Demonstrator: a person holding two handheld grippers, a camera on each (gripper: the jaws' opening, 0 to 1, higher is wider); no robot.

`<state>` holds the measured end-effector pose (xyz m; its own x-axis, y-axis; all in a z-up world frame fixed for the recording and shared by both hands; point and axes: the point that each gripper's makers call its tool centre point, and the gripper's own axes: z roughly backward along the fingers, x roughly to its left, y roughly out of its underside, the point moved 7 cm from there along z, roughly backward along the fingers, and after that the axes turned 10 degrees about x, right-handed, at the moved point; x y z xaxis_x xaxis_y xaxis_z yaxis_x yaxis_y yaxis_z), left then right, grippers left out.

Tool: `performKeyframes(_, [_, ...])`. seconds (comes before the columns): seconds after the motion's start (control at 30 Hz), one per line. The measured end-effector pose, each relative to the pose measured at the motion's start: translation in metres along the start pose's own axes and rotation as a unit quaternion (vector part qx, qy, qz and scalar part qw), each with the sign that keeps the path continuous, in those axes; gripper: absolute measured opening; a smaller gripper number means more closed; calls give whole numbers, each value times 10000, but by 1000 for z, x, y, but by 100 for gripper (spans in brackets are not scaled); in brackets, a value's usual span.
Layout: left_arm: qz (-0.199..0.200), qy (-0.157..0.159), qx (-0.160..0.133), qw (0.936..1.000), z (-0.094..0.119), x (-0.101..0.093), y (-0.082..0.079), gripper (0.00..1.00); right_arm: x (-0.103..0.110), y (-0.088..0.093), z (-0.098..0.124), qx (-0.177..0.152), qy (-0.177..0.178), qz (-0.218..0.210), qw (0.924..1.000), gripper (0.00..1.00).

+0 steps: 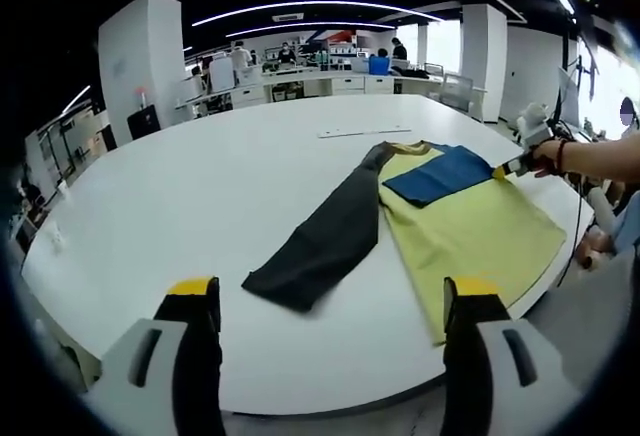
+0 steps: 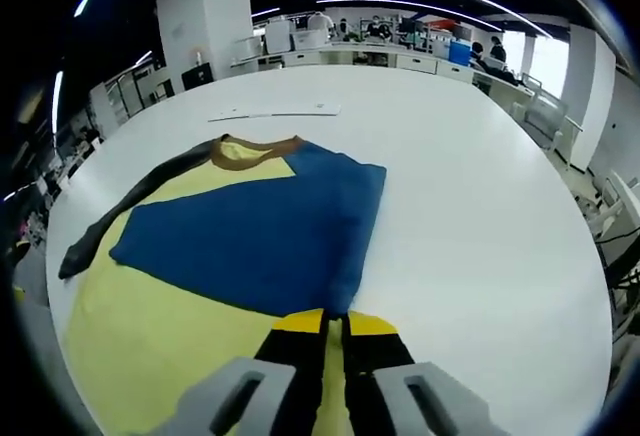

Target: Fold the garment on the visible template until the final outline fits inside the template.

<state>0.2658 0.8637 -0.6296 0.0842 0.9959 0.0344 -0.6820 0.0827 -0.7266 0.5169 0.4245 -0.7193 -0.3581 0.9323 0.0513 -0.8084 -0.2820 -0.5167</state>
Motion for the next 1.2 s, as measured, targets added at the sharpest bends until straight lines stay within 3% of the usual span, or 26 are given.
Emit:
performKeyframes(0.47, [127,-56,186,9997,-1,3,5,85,-1,6,12,140,-60,38,9999,2])
performKeyframes(0.6, [167,-54,251,9995,-3,5,7,85,-1,6,13,123,-128,233,9996,5])
performKeyframes(0.7, [262,-50,283,9992,-6,7,8,84,-3,3,17,-85,-234,27,9997,18])
performKeyframes(0.87, [421,-9,200,9989,-9,10,6,84,2,0,25,-162,-328,161,9992,46])
performKeyframes(1.2, [511,-222,93,9984,-17,30,2,82,18,-4,52,-553,-821,608,9932,74])
